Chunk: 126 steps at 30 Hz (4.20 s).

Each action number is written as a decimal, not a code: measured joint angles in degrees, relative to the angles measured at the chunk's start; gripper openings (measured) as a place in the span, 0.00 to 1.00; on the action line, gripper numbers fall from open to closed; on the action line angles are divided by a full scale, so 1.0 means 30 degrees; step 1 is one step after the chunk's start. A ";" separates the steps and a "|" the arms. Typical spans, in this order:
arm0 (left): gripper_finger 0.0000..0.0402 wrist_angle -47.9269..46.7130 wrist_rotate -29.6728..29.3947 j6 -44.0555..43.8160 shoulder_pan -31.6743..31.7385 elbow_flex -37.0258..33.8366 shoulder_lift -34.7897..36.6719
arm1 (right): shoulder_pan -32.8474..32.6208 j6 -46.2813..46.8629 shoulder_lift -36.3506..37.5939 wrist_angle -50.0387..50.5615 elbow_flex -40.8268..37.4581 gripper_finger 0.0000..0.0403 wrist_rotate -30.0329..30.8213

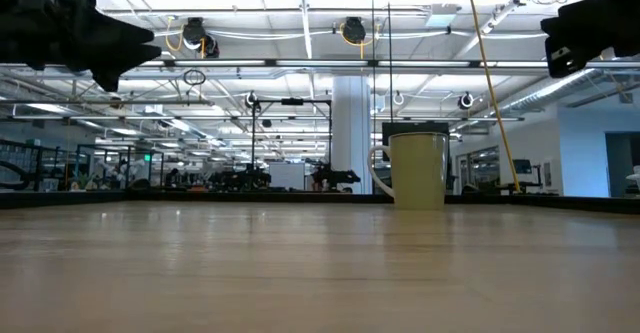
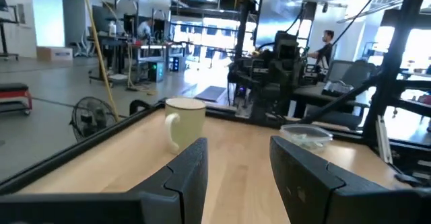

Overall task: Pick and place Stevia / Truvia into bins
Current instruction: Return to Home Position

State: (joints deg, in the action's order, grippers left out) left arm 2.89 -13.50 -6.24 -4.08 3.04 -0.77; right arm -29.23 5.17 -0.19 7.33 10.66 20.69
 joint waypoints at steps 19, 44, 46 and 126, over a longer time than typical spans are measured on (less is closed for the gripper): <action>0.41 -0.2342 0.1698 -0.0527 0.0240 -0.0069 -0.0391 | 0.0007 0.0656 0.0007 -0.1205 -0.1955 0.22 0.1027; 0.41 -0.2315 0.1497 -0.0503 0.0248 -0.0069 -0.0906 | 0.0000 -0.0471 -0.0152 -0.5185 -0.2397 0.22 0.1086; 0.41 -0.2309 0.1494 -0.0503 0.0248 -0.0069 -0.0906 | 0.0000 -0.0466 -0.0146 -0.5511 -0.2397 0.22 0.1086; 0.41 -0.2300 0.1494 -0.0510 0.0248 -0.0084 -0.0906 | 0.0000 -0.0459 -0.0153 -0.5638 -0.2390 0.22 0.1056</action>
State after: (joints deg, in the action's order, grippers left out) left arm -4.01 -9.02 -7.77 -3.33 2.79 -3.49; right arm -29.23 3.79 -0.64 -9.58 3.49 23.86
